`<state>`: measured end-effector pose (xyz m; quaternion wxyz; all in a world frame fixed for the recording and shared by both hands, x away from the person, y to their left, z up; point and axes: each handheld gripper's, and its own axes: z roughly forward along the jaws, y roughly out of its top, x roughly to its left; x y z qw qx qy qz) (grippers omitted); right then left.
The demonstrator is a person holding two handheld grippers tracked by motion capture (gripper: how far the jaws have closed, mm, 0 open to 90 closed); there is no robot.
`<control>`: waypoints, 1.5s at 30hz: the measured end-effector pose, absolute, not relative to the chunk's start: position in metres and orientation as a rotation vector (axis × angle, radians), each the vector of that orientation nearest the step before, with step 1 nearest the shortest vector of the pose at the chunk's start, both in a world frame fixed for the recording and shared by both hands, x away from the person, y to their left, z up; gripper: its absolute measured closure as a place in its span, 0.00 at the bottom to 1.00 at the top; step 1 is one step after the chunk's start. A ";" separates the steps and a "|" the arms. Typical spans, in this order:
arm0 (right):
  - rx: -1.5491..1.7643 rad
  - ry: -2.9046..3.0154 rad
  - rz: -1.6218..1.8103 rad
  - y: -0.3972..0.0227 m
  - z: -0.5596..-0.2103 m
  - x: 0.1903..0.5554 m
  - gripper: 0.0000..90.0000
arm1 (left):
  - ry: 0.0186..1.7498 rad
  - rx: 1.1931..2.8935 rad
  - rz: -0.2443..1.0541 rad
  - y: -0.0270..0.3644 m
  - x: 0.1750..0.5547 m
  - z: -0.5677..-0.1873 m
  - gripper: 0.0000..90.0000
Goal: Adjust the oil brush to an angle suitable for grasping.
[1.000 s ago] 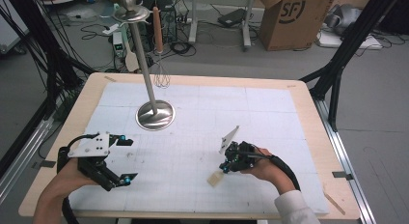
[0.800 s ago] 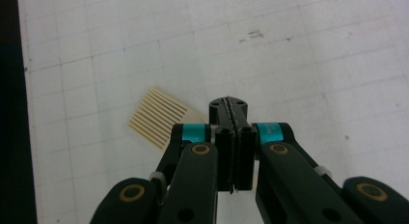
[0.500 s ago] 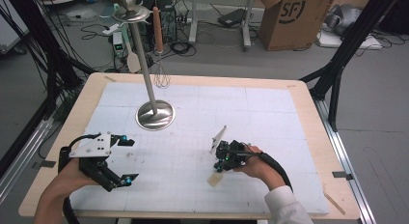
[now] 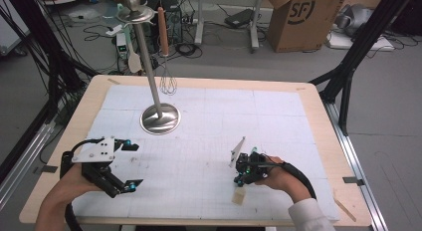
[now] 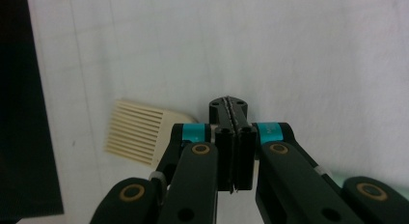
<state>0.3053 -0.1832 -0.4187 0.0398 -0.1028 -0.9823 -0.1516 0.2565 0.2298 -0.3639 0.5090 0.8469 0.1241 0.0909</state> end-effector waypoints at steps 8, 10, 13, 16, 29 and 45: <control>-0.367 -3.009 -0.415 -0.216 -0.417 0.296 1.00 | 0.298 2.049 0.220 0.228 0.257 -0.365 0.02; -0.380 -3.012 -0.407 -0.224 -0.417 0.295 1.00 | 0.301 2.049 0.220 0.228 0.256 -0.365 0.02; -0.406 -3.019 -0.385 -0.235 -0.416 0.293 1.00 | 0.297 2.054 0.221 0.228 0.257 -0.365 0.02; -0.443 -3.021 -0.377 -0.246 -0.416 0.293 1.00 | 0.303 2.051 0.218 0.228 0.256 -0.365 0.02; -0.662 -3.050 -0.335 -0.300 -0.414 0.306 1.00 | 0.309 2.060 0.209 0.227 0.256 -0.369 0.02; -0.804 -3.139 -0.260 -0.323 -0.412 0.334 1.00 | 0.334 2.056 0.211 0.234 0.253 -0.373 0.02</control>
